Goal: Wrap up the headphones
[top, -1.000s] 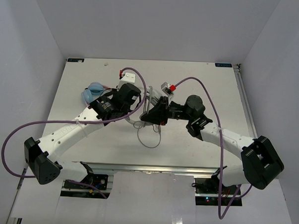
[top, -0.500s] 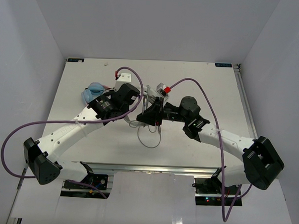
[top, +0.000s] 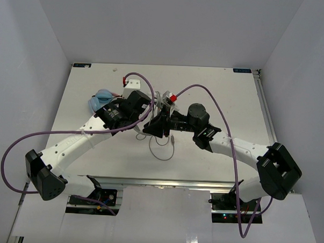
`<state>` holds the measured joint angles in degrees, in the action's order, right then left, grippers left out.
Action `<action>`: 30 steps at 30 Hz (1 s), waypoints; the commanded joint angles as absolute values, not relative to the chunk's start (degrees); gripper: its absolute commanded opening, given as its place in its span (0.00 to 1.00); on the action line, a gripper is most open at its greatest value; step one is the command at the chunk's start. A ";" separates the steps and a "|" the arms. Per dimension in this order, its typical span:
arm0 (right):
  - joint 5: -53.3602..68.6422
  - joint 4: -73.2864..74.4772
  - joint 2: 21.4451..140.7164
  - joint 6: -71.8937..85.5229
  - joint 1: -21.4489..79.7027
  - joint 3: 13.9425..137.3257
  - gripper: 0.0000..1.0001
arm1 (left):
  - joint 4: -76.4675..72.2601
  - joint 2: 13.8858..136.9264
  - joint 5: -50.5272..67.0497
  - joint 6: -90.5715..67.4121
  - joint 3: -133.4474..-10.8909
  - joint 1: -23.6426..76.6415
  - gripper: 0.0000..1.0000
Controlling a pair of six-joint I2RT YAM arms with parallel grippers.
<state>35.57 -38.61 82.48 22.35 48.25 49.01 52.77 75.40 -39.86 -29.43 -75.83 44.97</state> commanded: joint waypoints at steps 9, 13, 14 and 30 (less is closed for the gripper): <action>36.49 -35.43 82.76 15.86 50.84 49.86 0.48 | 45.48 69.26 -39.41 -34.19 -81.94 45.35 0.00; 35.40 -33.49 81.84 13.94 51.15 49.69 0.49 | 46.47 69.40 -40.47 -34.31 -83.87 45.35 0.00; 35.04 -32.82 81.47 13.28 51.17 49.75 0.49 | 46.61 69.33 -40.77 -34.40 -84.19 45.35 0.00; 21.54 -20.76 79.21 6.59 53.15 52.84 0.50 | 46.32 68.14 -41.07 -35.16 -83.32 45.35 0.00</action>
